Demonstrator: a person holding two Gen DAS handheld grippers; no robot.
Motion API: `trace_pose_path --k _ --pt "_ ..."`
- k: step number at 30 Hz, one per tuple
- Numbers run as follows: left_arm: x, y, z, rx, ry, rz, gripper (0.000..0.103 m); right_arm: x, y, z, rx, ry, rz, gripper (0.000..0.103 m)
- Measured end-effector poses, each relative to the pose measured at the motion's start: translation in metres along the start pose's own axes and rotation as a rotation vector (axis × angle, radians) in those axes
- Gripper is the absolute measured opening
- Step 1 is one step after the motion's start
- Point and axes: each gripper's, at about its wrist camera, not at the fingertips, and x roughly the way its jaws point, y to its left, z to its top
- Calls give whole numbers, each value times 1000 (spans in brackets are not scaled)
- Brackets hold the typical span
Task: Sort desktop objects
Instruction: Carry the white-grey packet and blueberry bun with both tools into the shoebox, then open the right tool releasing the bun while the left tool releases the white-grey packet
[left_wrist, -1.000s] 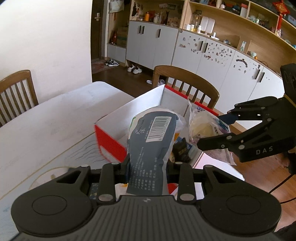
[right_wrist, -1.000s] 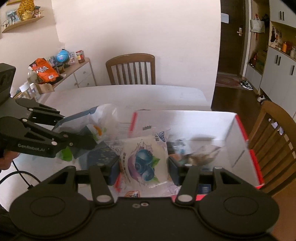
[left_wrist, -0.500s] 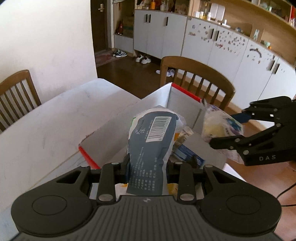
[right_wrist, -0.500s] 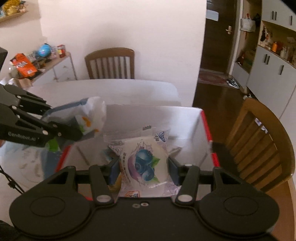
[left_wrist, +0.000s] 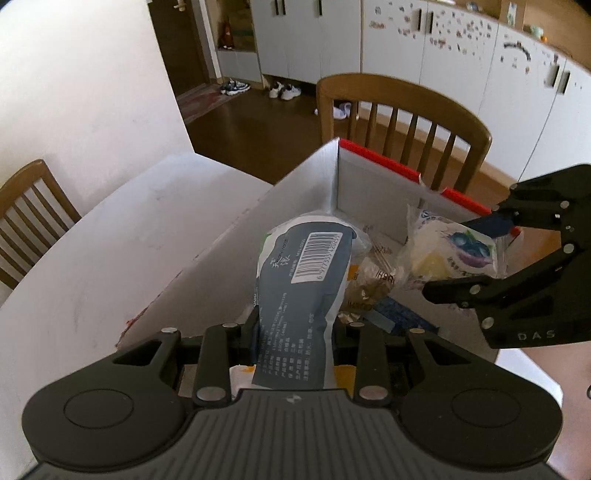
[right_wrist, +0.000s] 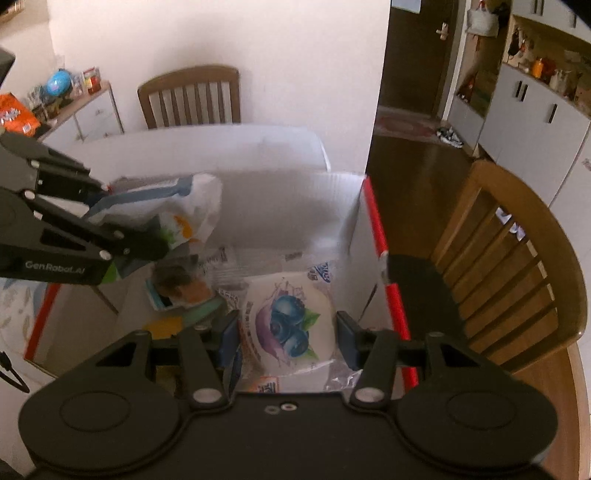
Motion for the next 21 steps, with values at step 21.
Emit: trace_pose_path --k 21 --pt "45 -3 -4 14 129 -16 31 44 -2 -10 15 112 68 53"
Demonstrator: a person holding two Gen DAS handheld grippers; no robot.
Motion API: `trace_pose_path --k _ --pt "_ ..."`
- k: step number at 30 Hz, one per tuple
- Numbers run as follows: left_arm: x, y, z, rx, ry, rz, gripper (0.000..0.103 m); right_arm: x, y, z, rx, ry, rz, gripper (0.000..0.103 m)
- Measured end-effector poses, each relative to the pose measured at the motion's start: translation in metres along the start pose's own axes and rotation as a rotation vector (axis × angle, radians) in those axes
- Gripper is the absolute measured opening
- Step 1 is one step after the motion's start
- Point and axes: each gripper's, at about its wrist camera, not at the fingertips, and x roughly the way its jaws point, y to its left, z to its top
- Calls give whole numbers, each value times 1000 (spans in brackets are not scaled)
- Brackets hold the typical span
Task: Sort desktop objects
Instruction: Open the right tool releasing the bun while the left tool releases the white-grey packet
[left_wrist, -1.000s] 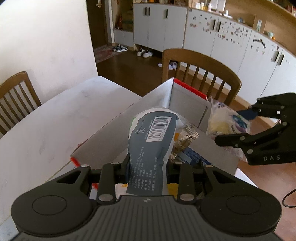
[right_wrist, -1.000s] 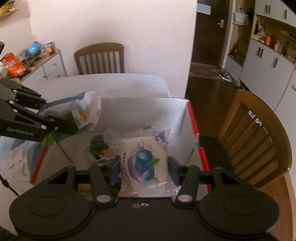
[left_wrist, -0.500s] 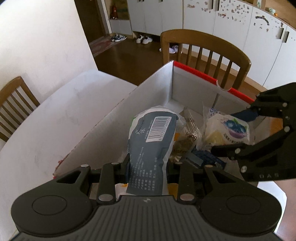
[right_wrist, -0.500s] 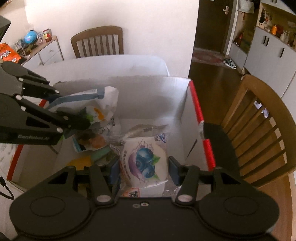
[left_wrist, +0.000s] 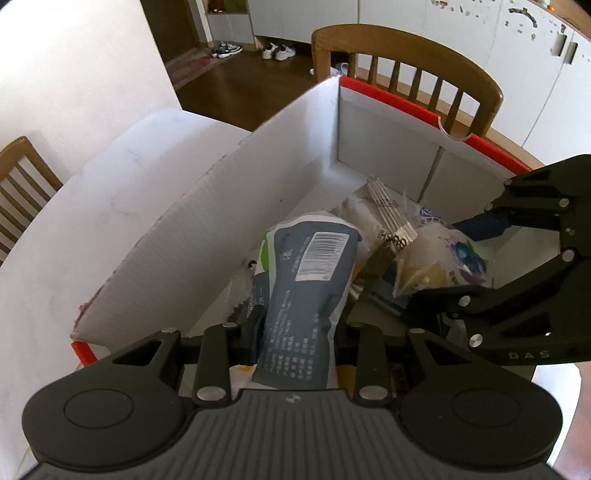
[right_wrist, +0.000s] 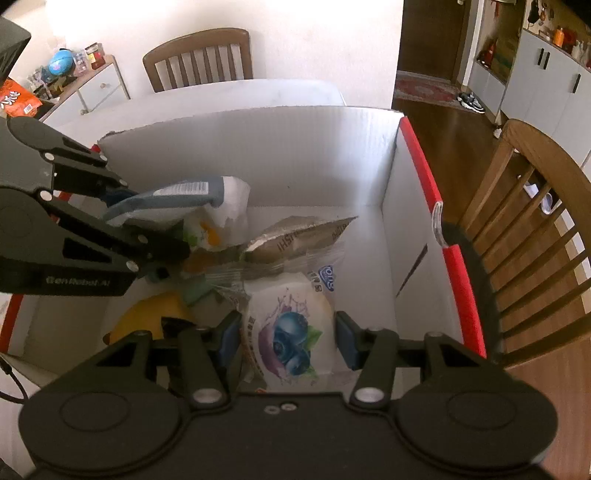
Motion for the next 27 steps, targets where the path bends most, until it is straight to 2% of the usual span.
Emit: trace_pose_path --k 8,14,16,21,27 --pt "0 -2 1 23 10 -7 31 3 2 -3 -1 -7 -9 56" --pt "-6 -4 -3 42 3 -35 52 -5 3 -3 -17 -26 -11 63" --pt "-8 -6 -4 49 -4 -42 63 -9 2 -2 -15 -32 -9 64" --pt "-18 -6 -9 48 -19 -67 71 -22 -1 3 -10 -47 -4 68" --pt "-31 -4 -9 23 -51 -72 71 -41 -2 3 -12 -70 9 69"
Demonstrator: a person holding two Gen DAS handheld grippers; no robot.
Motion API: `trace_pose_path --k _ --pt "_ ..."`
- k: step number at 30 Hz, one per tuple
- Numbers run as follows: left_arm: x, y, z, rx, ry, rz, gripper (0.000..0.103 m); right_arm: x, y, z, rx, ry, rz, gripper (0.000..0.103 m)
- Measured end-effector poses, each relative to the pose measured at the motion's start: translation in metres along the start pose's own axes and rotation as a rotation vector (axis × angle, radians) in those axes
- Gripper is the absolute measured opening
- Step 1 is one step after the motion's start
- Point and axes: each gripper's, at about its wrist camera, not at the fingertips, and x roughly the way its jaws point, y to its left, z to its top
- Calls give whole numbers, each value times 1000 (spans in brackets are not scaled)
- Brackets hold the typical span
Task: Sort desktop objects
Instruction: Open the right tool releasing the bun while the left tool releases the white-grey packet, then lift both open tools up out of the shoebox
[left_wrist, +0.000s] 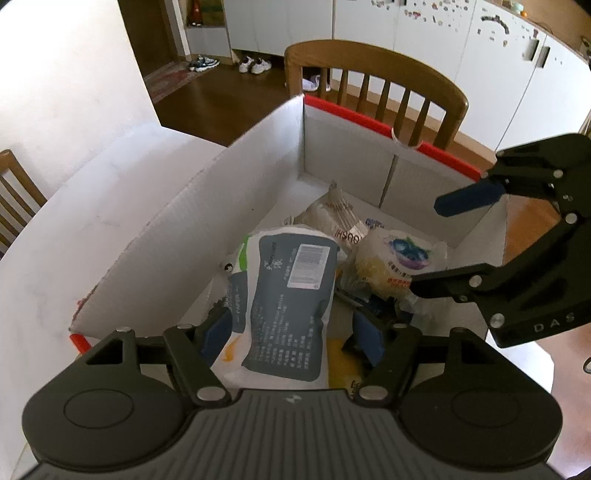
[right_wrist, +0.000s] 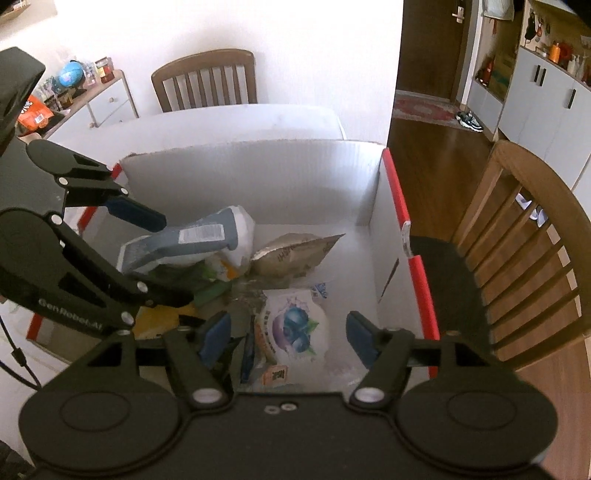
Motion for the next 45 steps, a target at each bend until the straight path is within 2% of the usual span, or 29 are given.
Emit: trace_pose_path --k 15,21,25,33,35,36,37,45 --pt "-46 0 -17 -48 -105 35 71 -43 9 -1 29 -100 47 71" --pt "-66 2 -32 -91 -135 49 74 -59 20 -5 17 -147 67 77" --pt "-79 2 -40 -112 -158 62 80 -68 27 -7 12 -179 73 79" --pt "-99 1 -58 -137 -182 129 86 -80 37 -16 15 -219 85 83" --pt "-102 1 -62 -153 -185 122 92 -81 39 -18 18 -225 86 84" --pt "-103 0 -64 -159 -190 119 101 -82 40 -19 18 -229 85 84" --pt "-105 -1 -66 -164 -196 122 103 -83 42 -20 19 -233 85 85" --pt "-112 -2 -81 -223 -211 126 103 -90 51 -30 29 -271 102 90"
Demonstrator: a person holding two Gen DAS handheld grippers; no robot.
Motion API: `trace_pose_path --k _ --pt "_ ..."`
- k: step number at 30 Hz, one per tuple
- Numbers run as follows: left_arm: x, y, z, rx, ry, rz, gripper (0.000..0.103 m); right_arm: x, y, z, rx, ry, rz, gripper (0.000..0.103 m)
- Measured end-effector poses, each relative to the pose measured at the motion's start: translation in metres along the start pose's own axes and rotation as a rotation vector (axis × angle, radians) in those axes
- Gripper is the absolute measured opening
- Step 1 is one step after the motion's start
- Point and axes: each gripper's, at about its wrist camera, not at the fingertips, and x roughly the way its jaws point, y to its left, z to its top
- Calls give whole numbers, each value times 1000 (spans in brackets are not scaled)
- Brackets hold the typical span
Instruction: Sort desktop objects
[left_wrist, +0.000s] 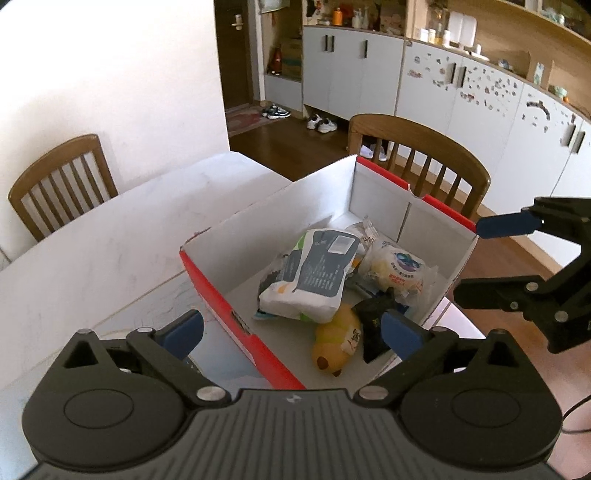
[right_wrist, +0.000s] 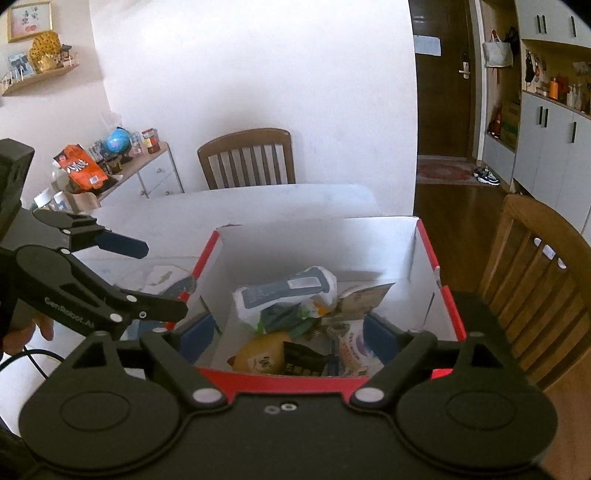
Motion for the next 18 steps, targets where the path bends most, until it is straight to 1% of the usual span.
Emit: trace_pose_path --k 6,13,18 --pt "-10 -2 -14 -30 -14 -1 103 -8 8 -7 7 -27 -6 93" --pt "-15 -6 -29 -42 -6 -14 103 -11 16 -16 23 -20 -23 94" --pt "-17 -5 -39 -66 -1 -3 103 -12 17 -20 41 -14 -25 95"
